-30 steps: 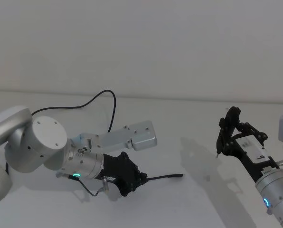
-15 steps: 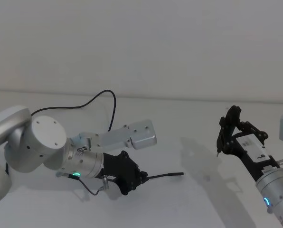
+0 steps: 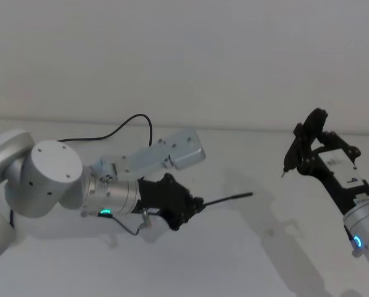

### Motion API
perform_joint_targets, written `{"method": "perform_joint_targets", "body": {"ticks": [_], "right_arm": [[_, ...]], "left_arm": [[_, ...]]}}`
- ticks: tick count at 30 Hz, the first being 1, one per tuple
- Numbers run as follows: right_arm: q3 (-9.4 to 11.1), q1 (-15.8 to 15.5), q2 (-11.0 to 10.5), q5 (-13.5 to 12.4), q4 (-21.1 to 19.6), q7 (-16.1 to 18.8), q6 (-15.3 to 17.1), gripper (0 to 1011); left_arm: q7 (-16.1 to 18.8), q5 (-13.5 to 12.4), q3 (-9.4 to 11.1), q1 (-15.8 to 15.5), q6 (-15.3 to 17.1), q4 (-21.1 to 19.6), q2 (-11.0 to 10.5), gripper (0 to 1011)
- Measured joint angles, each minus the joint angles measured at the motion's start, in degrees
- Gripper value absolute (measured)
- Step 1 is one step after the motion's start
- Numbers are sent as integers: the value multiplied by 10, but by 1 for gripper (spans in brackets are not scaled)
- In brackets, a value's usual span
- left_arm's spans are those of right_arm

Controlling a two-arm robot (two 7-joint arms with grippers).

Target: Pick up the data cable with the one hand.

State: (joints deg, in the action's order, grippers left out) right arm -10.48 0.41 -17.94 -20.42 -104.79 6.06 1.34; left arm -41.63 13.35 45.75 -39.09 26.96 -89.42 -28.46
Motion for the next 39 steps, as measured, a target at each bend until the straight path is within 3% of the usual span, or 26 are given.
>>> {"method": "perform_joint_targets", "body": {"ticks": [18, 39], "right_arm": [[13, 19, 10, -61, -25, 30, 34, 268], [11, 33, -3, -76, -33, 35, 60, 268]], "left_arm": [[25, 28, -25, -1, -12, -12, 21, 31], [31, 34, -31, -2, -15, -14, 27, 31]]}}
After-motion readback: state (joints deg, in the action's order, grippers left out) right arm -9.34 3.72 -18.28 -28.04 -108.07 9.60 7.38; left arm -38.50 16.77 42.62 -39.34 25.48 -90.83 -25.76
